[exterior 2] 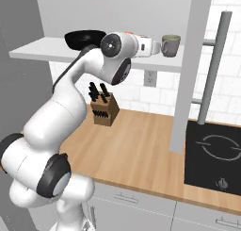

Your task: Gather all objects into one cabinet and sort the glasses and bowls to opposite sides.

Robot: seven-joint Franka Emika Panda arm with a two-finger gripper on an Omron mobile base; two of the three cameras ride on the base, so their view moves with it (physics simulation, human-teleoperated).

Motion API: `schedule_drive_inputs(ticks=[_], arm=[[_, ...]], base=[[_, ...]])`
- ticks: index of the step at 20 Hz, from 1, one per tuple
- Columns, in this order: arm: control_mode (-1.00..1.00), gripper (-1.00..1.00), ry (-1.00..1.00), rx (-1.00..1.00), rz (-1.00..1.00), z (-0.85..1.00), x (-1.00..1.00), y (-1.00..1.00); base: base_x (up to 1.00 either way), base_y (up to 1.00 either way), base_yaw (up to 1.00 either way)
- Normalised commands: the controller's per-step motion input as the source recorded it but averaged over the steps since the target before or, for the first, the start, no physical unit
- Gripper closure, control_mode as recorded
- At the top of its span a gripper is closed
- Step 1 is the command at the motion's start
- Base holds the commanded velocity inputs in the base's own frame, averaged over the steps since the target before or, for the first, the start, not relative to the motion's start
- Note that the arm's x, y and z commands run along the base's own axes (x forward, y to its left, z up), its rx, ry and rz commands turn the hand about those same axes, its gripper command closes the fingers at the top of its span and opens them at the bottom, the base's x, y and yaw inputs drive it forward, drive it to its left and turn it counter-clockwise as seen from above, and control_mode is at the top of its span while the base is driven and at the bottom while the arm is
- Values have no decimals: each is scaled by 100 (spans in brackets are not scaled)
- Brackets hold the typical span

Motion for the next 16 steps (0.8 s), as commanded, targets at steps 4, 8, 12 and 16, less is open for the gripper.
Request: schedule_drive_inputs(ticks=[4, 8, 12, 16], arm=[[-100, -100, 11, 0, 0, 37, -67, 77], [-100, -100, 7, 0, 0, 26, -64, 87], [-100, -100, 5, 0, 0, 26, -68, 87], [-100, -100, 9, 0, 0, 14, -63, 88]], base=[[0, 0, 0], [0, 0, 0], [0, 0, 0], [0, 0, 0]])
